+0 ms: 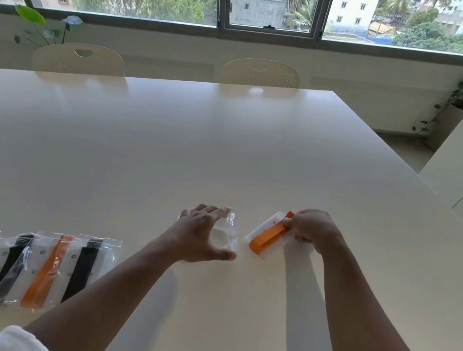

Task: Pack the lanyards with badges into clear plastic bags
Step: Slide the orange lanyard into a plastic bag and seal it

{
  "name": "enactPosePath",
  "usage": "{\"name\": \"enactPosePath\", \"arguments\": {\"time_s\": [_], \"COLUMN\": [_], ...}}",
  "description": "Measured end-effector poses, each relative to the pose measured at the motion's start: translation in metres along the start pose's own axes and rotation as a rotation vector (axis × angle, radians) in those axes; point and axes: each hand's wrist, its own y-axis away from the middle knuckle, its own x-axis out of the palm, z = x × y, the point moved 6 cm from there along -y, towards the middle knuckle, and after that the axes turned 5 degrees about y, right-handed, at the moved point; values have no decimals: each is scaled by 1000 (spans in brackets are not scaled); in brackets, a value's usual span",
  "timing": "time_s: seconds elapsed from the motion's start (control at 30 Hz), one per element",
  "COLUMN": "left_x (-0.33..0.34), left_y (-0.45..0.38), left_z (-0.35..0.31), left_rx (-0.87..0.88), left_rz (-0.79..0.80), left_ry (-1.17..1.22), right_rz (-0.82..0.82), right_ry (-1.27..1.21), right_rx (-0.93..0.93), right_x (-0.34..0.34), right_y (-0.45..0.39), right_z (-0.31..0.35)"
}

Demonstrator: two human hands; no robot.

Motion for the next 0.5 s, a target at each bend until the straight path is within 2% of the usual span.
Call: {"name": "enactPosePath", "arguments": {"time_s": [0.1, 0.27, 0.5], "left_x": [0, -2, -1], "left_y": [1, 0, -2], "left_z": [1, 3, -2], "left_rx": [-7, -17, -20], "left_rz": [-1, -25, -48], "left_ry": [-2, 9, 14], "right_rz": [51, 44, 39], "right_ry": [-188, -424, -479], "right_rx": [7, -13, -25], "right_x": [5, -2, 1], "right_y": [5, 12, 23], "right_z": [3, 13, 21]}}
